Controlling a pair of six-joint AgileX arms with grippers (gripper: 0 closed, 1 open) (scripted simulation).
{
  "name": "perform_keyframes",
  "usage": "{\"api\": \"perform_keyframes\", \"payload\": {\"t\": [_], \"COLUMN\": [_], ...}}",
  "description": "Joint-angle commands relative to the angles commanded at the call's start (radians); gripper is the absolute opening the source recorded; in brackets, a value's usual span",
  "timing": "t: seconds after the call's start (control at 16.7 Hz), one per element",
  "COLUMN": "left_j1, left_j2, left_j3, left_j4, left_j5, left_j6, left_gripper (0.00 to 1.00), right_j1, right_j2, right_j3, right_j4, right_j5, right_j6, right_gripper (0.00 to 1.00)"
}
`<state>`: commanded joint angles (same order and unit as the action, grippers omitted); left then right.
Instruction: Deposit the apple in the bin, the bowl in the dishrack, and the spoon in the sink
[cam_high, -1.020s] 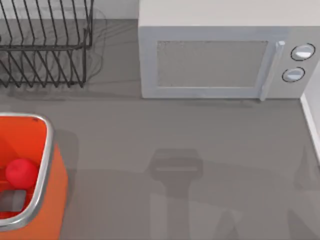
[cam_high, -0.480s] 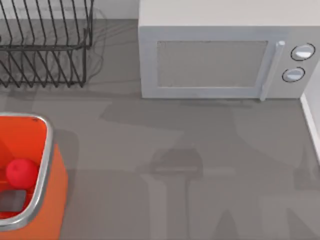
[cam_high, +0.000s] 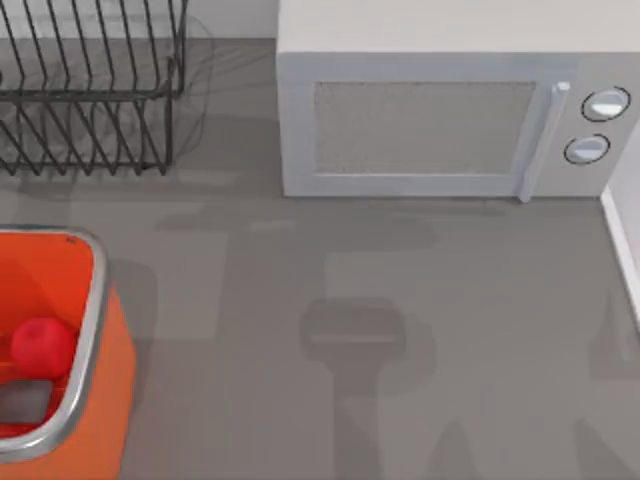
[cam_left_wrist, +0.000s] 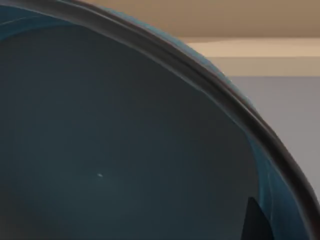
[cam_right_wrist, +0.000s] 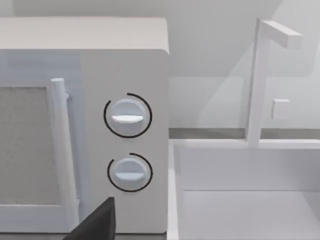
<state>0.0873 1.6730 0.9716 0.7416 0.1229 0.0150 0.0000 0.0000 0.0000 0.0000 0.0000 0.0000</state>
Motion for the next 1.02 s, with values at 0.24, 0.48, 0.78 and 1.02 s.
{"api": "perform_keyframes", "payload": {"t": [0.24, 0.48, 0.78, 1.02], "left_j1": [-0.021, -0.021, -0.021, -0.021], "left_j2": [0.082, 0.082, 0.082, 0.082], "left_j3": [-0.048, -0.048, -0.048, -0.048], "left_j4": [0.089, 0.089, 0.089, 0.089], "left_j5": [-0.017, -0.017, -0.017, -0.017], "left_j6": [0.001, 0.001, 0.001, 0.001], "left_gripper": [0.00, 0.00, 0.38, 0.68], "right_j1": [0.000, 0.000, 0.000, 0.000], "right_j2": [0.000, 0.000, 0.000, 0.000], "right_j3": [0.000, 0.000, 0.000, 0.000], "right_j4": [0.000, 0.000, 0.000, 0.000], "right_j5": [0.000, 0.000, 0.000, 0.000], "right_j6": [0.000, 0.000, 0.000, 0.000], "right_gripper": [1.00, 1.00, 1.00, 1.00]}}
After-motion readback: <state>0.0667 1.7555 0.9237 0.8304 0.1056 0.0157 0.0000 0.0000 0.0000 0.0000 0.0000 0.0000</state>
